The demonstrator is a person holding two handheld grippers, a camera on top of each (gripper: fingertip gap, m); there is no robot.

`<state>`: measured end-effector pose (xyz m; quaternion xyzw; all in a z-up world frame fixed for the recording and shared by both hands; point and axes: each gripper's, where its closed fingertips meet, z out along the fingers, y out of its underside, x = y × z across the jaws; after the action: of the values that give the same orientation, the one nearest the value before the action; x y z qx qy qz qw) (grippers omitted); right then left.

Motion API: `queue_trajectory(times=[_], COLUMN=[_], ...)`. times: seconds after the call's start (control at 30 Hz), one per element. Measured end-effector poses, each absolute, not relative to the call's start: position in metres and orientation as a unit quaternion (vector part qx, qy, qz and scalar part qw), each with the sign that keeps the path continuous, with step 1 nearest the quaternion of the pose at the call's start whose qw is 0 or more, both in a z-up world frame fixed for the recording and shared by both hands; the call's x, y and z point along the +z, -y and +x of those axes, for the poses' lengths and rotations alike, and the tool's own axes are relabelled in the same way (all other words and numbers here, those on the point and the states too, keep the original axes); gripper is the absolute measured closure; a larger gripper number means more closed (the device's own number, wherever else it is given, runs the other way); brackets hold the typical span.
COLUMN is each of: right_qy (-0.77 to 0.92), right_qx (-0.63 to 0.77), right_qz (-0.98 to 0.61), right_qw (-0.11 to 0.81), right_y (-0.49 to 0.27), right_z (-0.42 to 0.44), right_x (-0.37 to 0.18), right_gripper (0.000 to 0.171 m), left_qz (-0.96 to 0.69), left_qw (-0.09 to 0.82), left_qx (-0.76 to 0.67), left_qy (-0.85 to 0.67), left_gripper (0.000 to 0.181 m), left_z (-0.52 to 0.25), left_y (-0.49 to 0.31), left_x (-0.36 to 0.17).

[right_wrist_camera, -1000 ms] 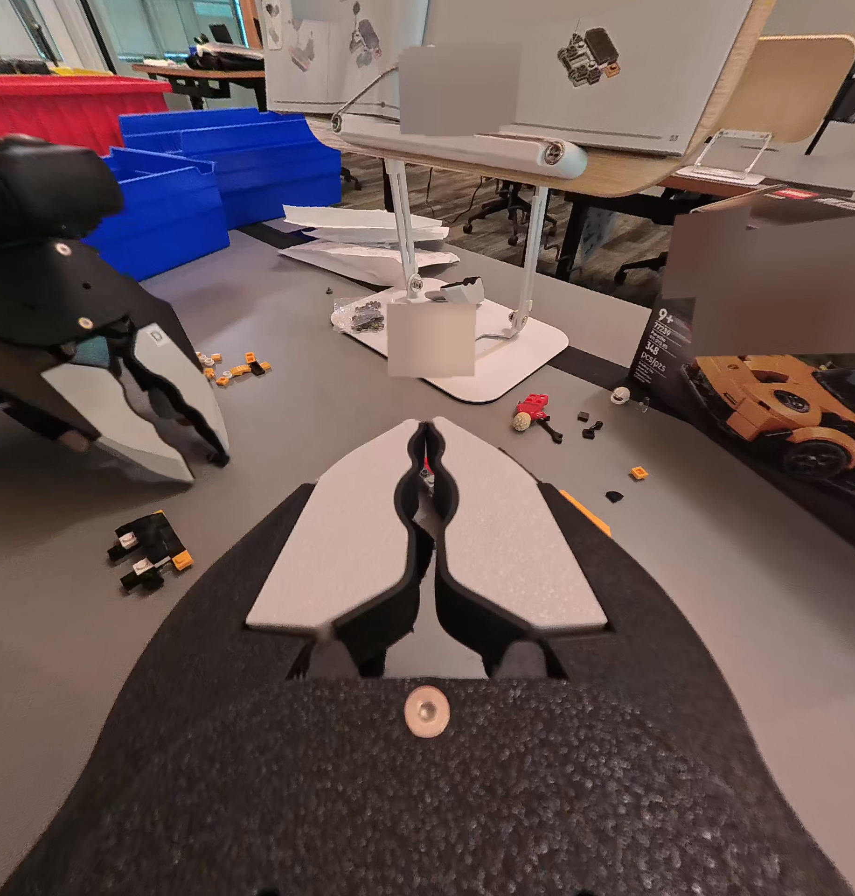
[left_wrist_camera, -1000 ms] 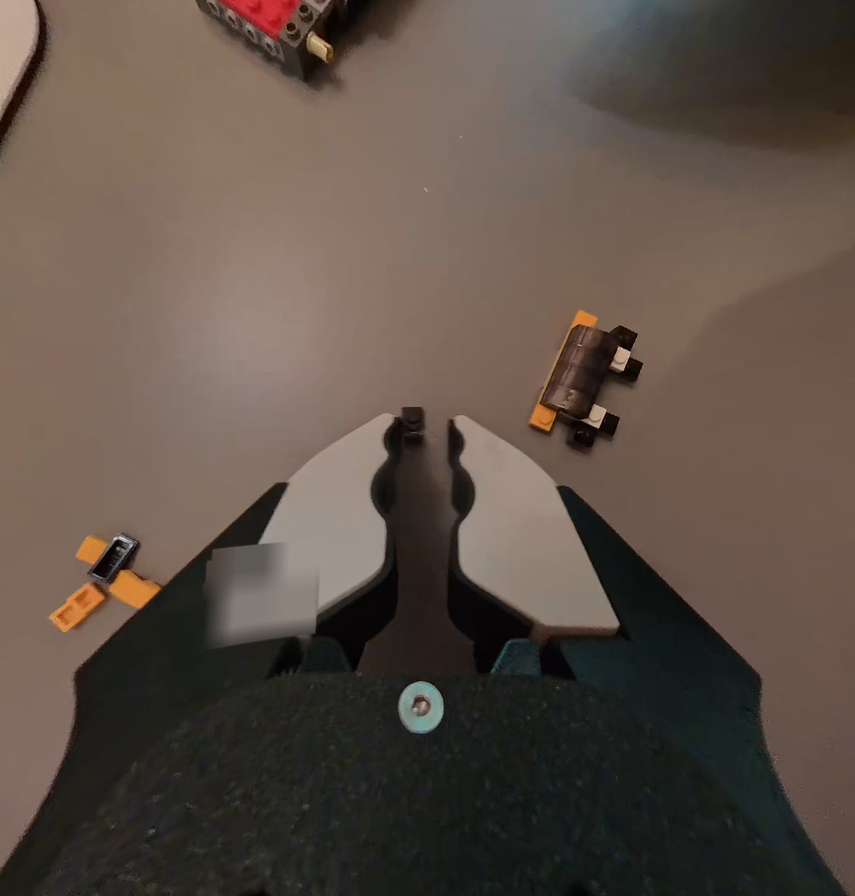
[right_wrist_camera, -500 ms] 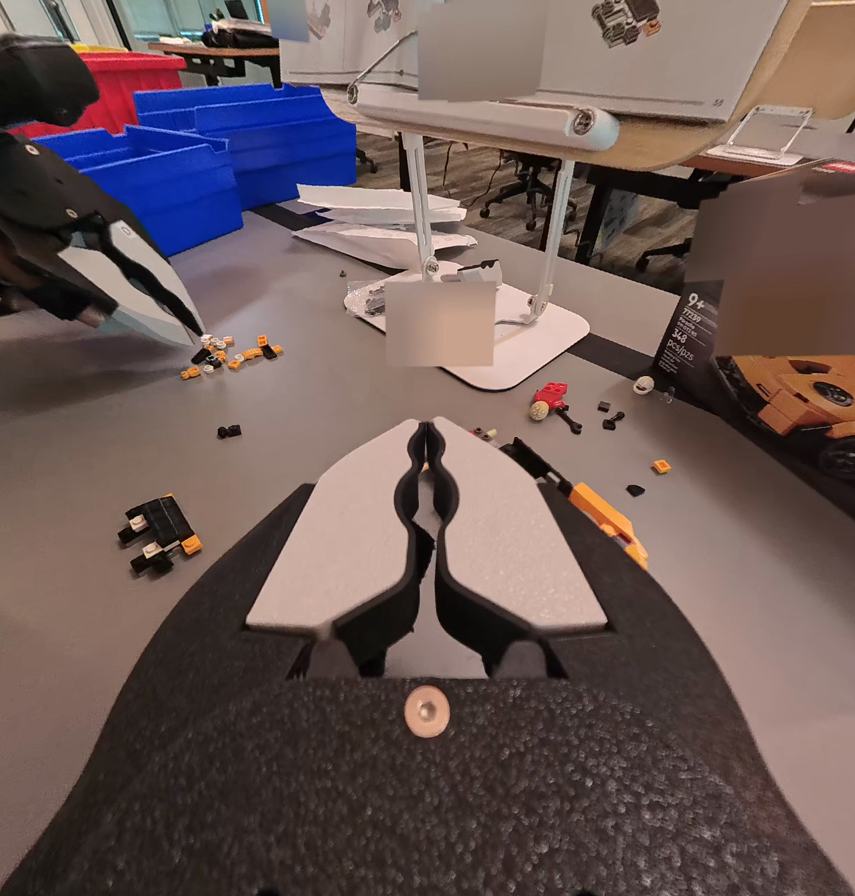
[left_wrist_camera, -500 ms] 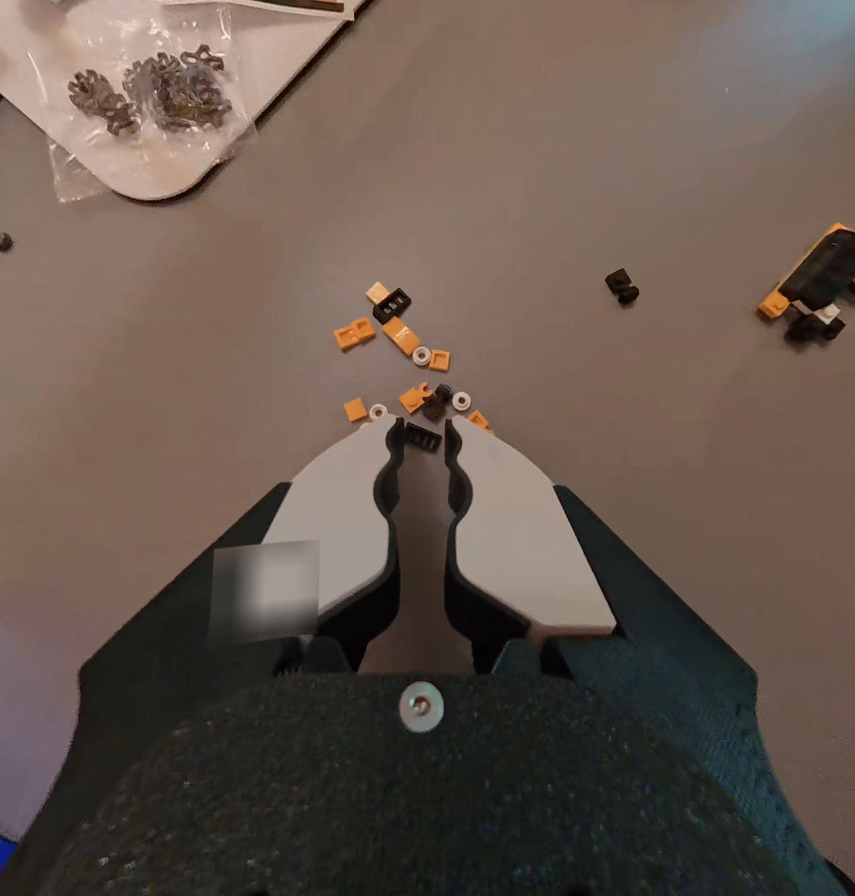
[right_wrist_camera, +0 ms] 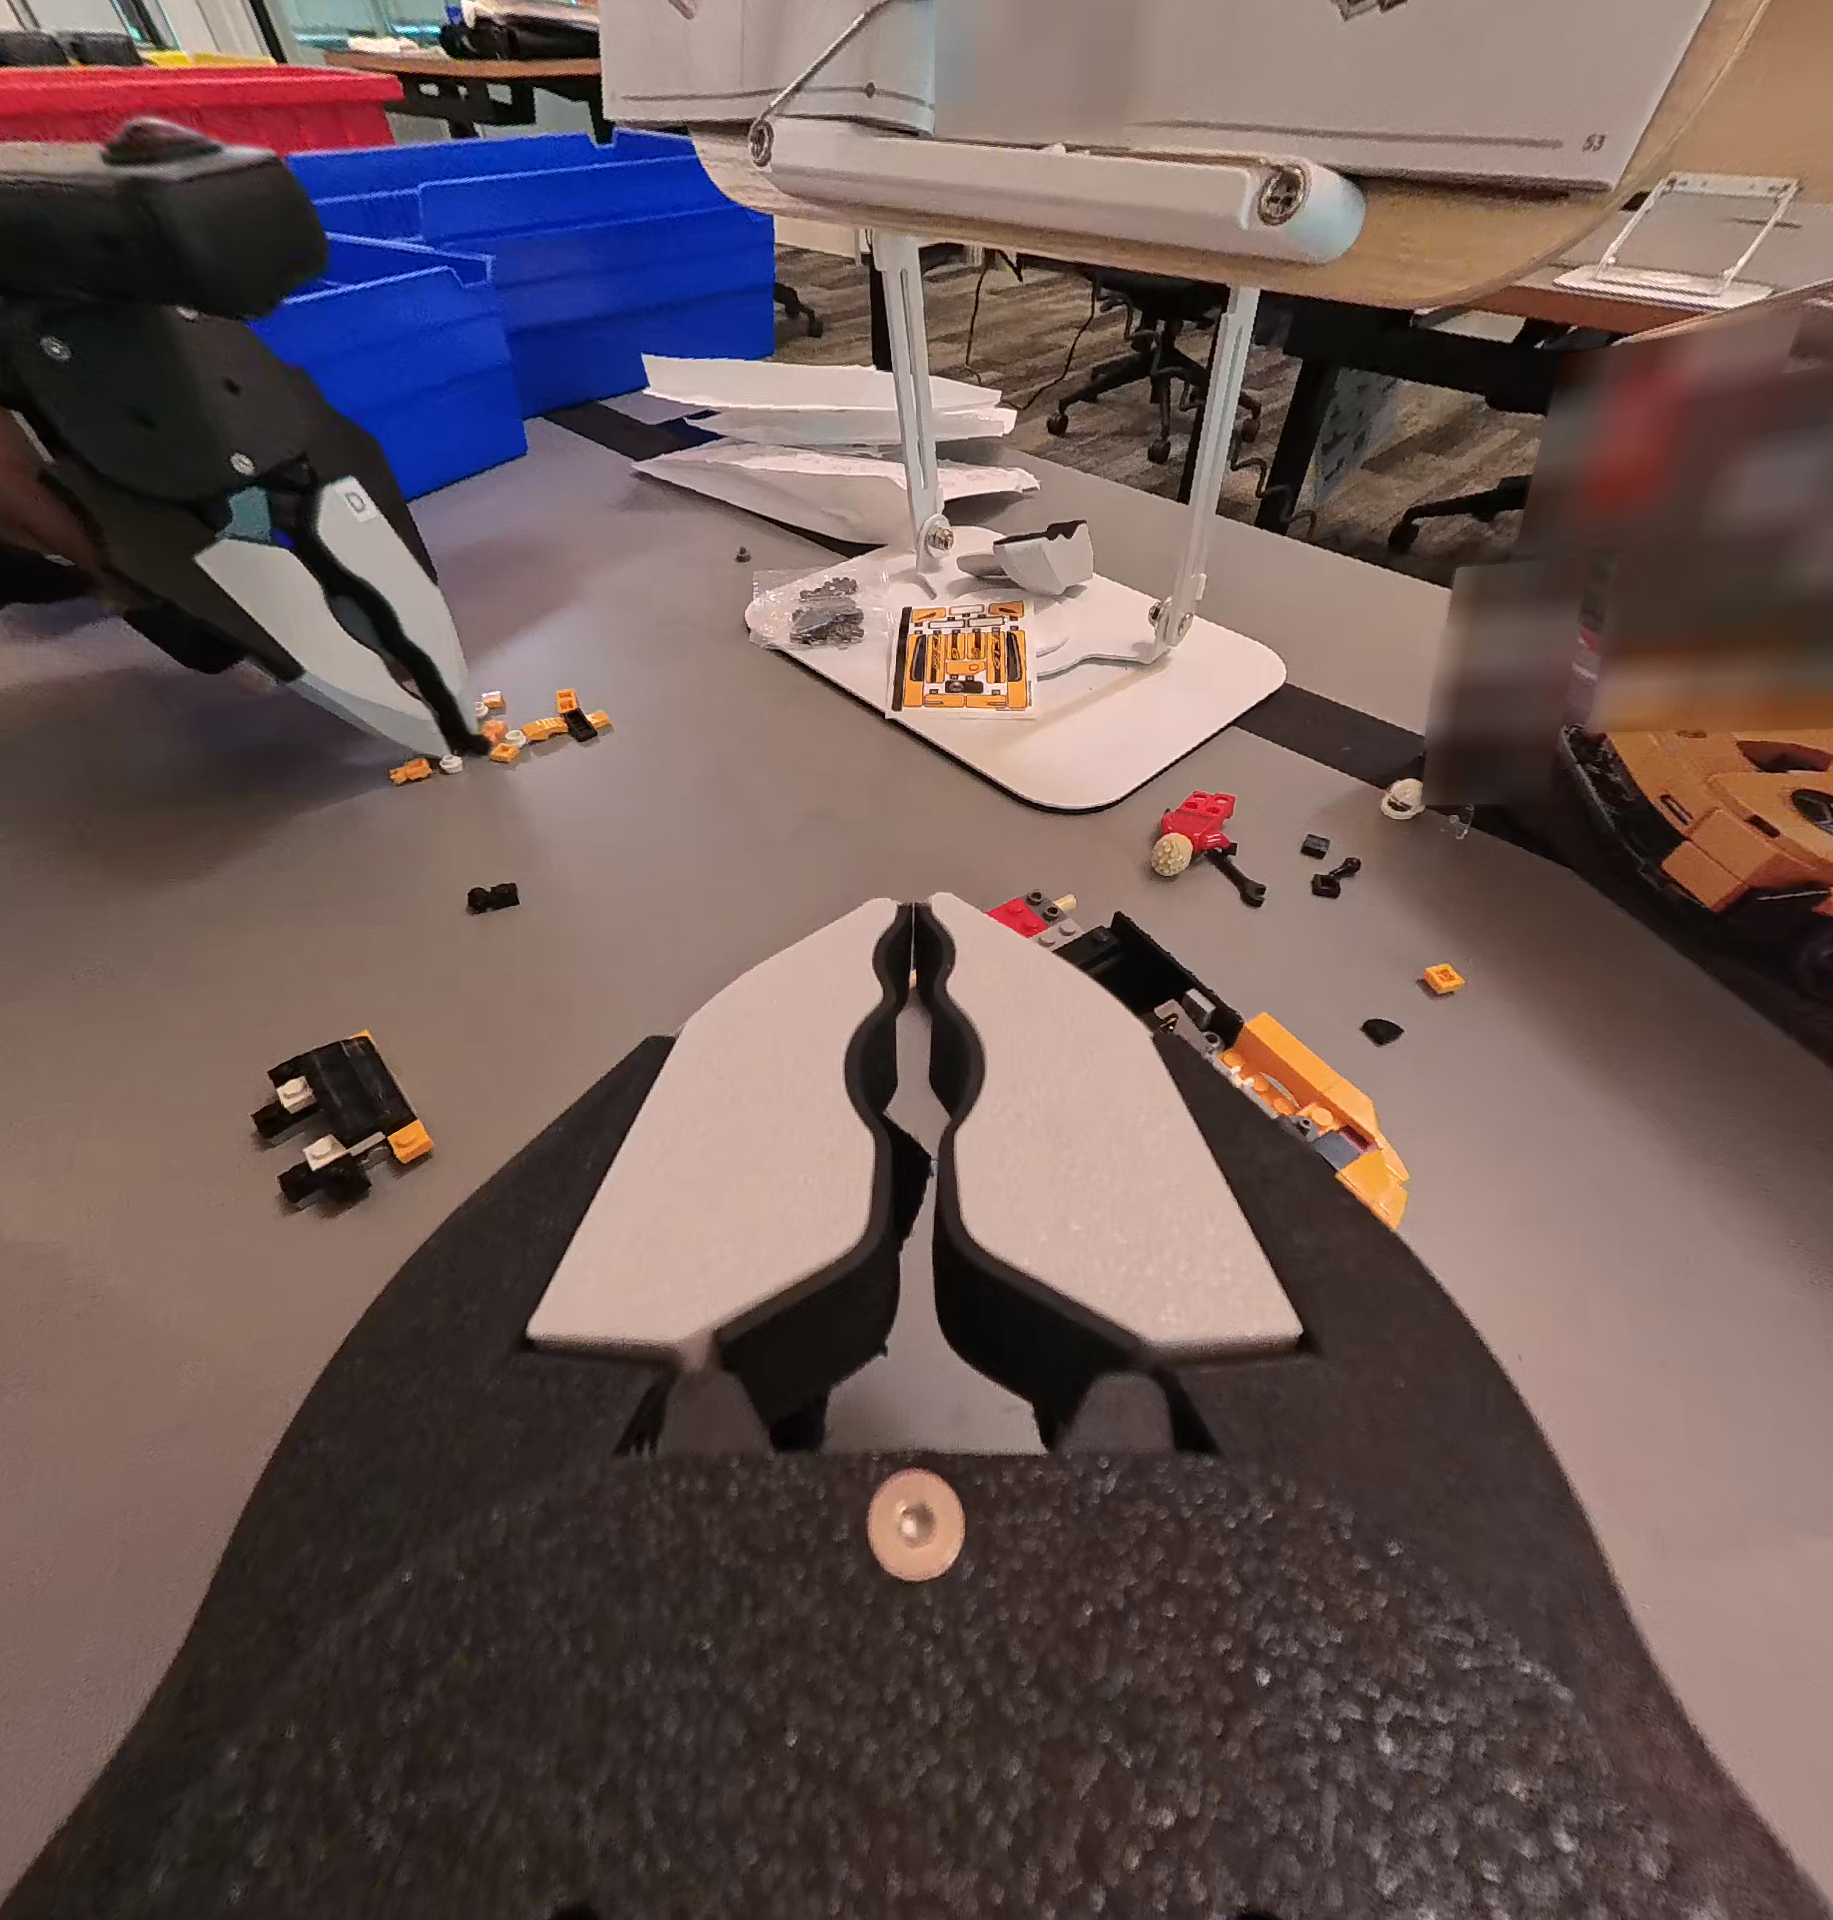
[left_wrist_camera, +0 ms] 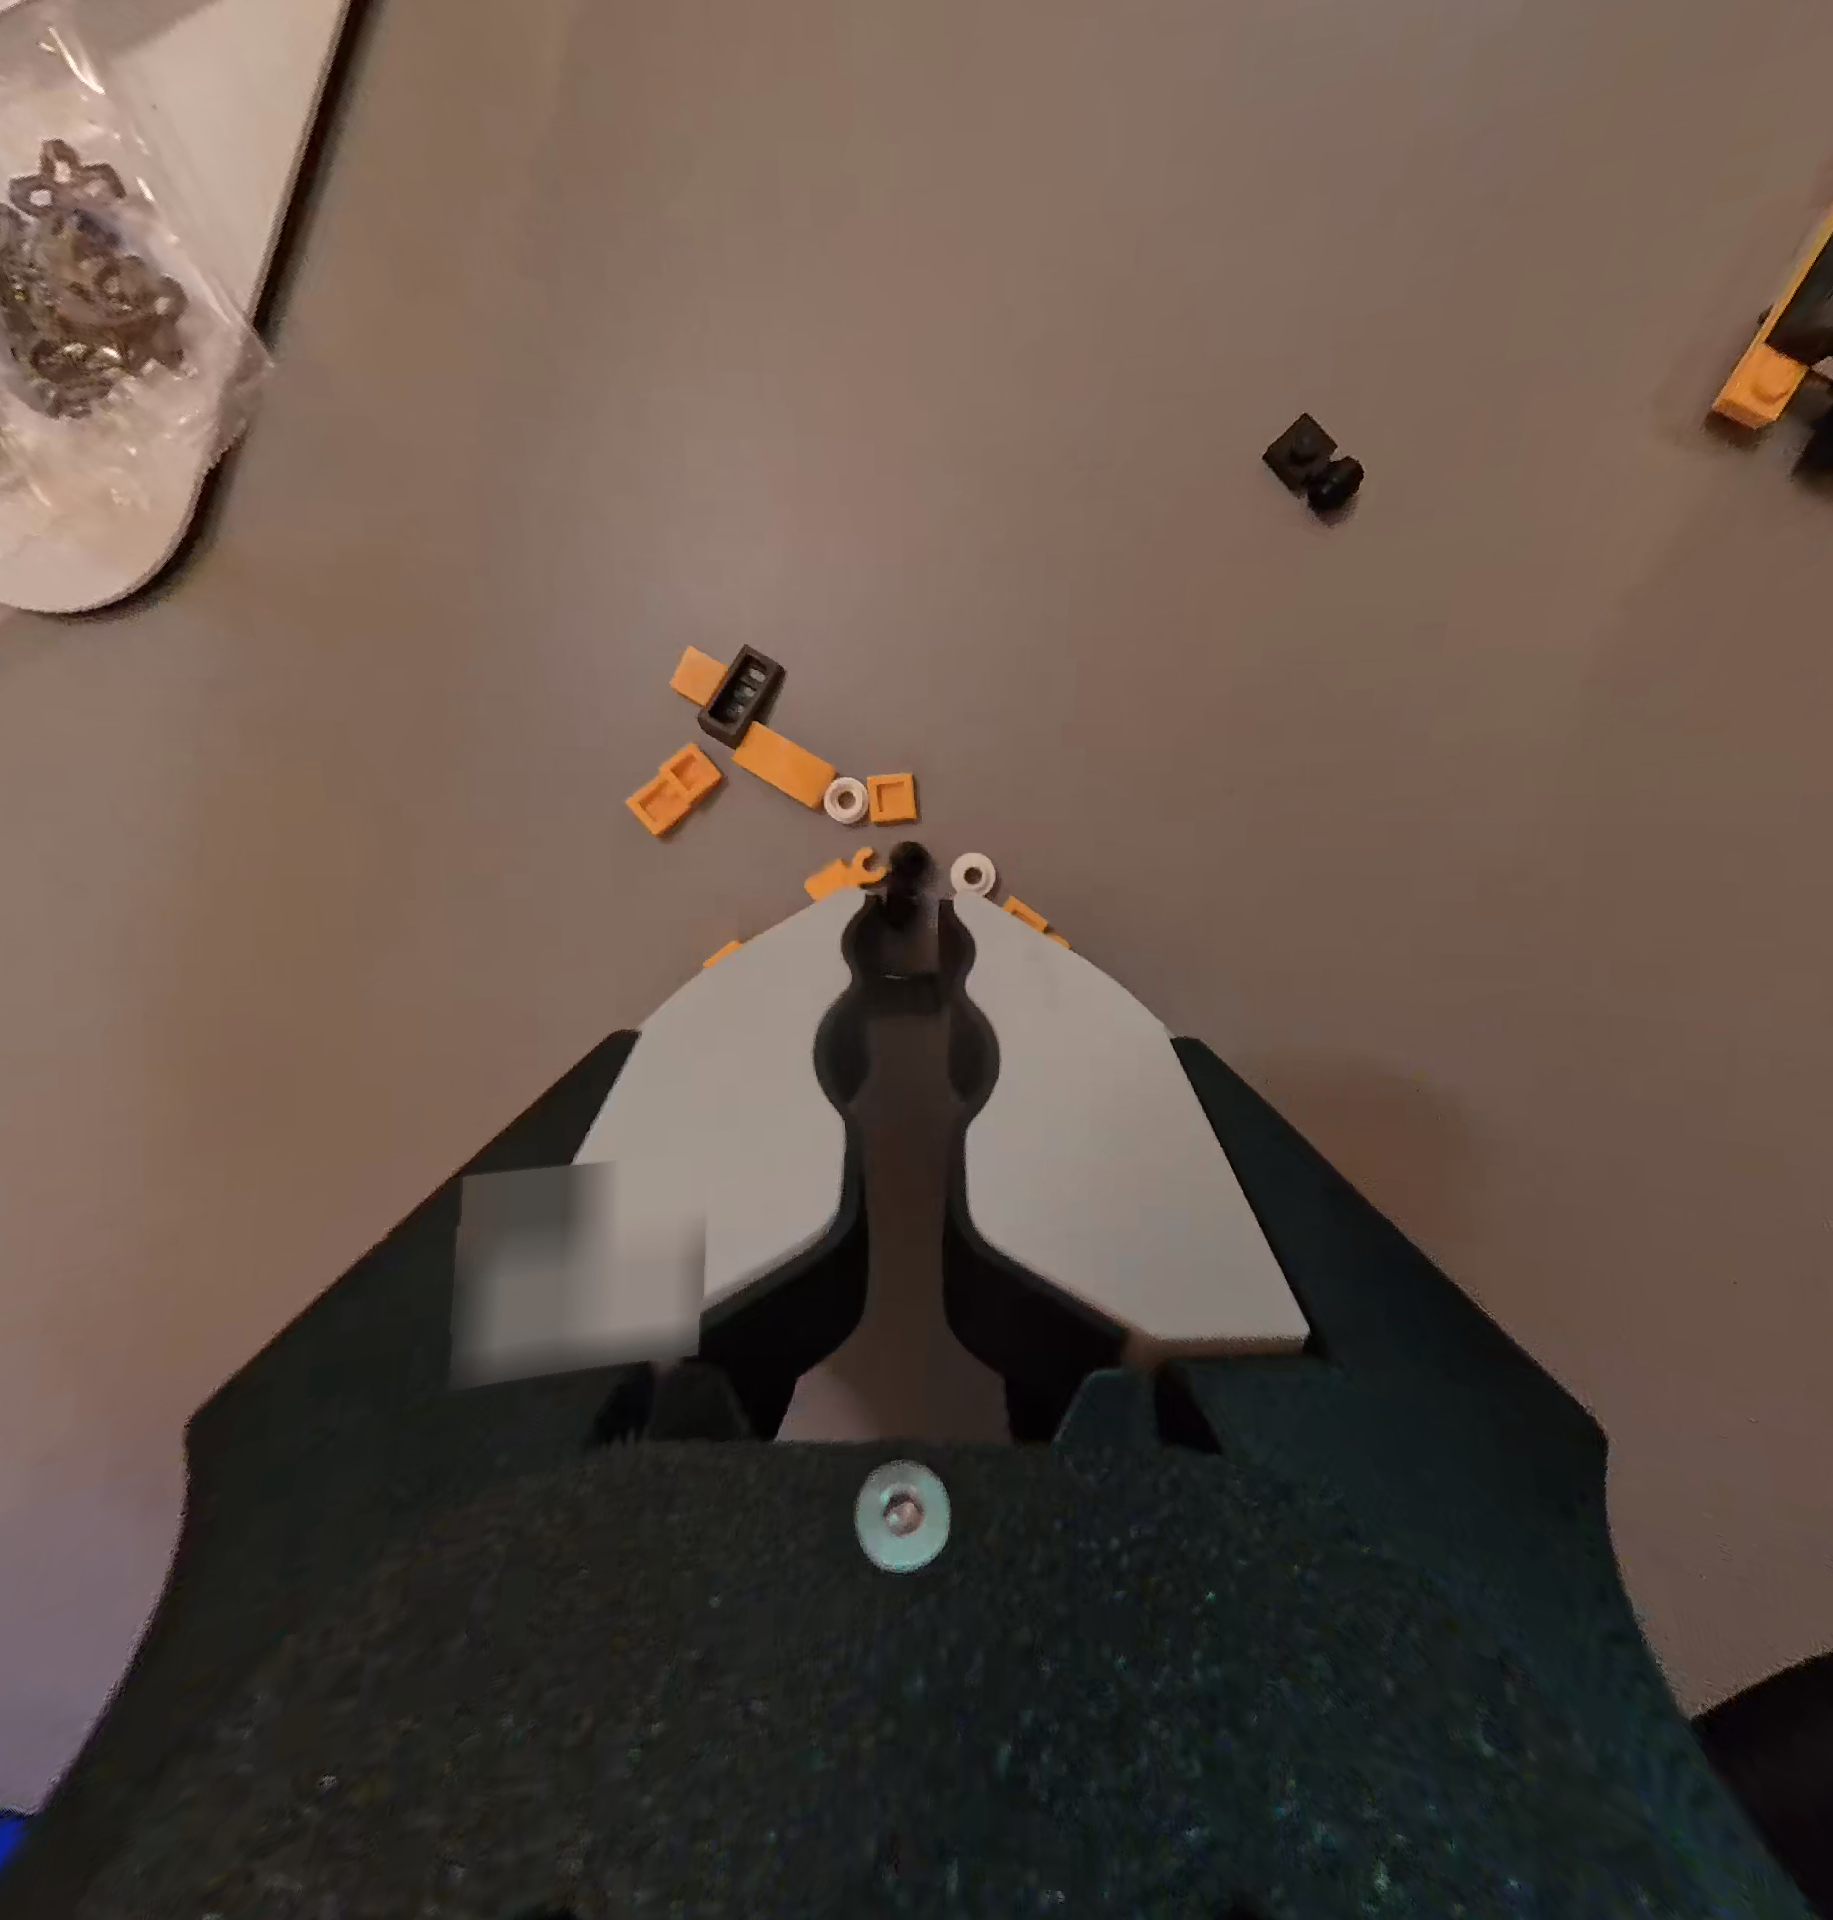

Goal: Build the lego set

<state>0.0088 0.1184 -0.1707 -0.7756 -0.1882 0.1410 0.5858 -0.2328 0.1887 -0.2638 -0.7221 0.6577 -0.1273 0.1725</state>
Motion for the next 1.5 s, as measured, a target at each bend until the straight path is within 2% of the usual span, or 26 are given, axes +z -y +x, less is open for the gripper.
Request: queue_trajectory(times=[0.2,0.43,0.57,0.77,0.83,1.07,1.13,1.27,1.5], right_qy=[0.188,0.27,0.337,0.376,0.377,0.397,0.412,0.439,0.493], right_qx=[0.144,0.203,0.193,0.157,0.157,0.144,0.144,0.138,0.15], right_qz=[-0.777,-0.738,-0.712,-0.701,-0.706,-0.72,-0.745,-0.786,-0.789], right_qw=[0.584,0.584,0.586,0.585,0.579,0.551,0.505,0.414,0.335], right_y=[-0.118,-0.101,-0.088,-0.081,-0.081,-0.081,-0.083,-0.091,-0.099], right_z=[0.008,-0.035,-0.07,-0.092,-0.094,-0.094,-0.089,-0.082,-0.096], right_x=[-0.172,-0.166,-0.167,-0.169,-0.171,-0.184,-0.2,-0.237,-0.26], right_gripper=[0.171,0.168,0.16,0.142,0.141,0.156,0.155,0.155,0.155], left_qz=[-0.726,-0.687,-0.641,-0.608,-0.607,-0.622,-0.642,-0.687,-0.733], left_qw=[0.184,0.179,0.147,0.059,0.047,0.049,0.104,0.245,0.214], left_qx=[-0.157,-0.442,-0.592,-0.697,-0.7,-0.679,-0.642,-0.539,-0.346], left_qy=[-0.644,-0.548,-0.466,-0.375,-0.375,-0.386,-0.405,-0.421,-0.545], left_gripper=[0.177,0.178,0.178,0.177,0.178,0.177,0.169,0.172,0.167], left_z=[-0.228,-0.17,-0.128,-0.094,-0.09,-0.09,-0.102,-0.148,-0.176], left_y=[-0.19,-0.137,-0.104,-0.079,-0.073,-0.071,-0.09,-0.144,-0.13], left_x=[-0.258,-0.206,-0.177,-0.166,-0.169,-0.178,-0.175,-0.162,-0.235])
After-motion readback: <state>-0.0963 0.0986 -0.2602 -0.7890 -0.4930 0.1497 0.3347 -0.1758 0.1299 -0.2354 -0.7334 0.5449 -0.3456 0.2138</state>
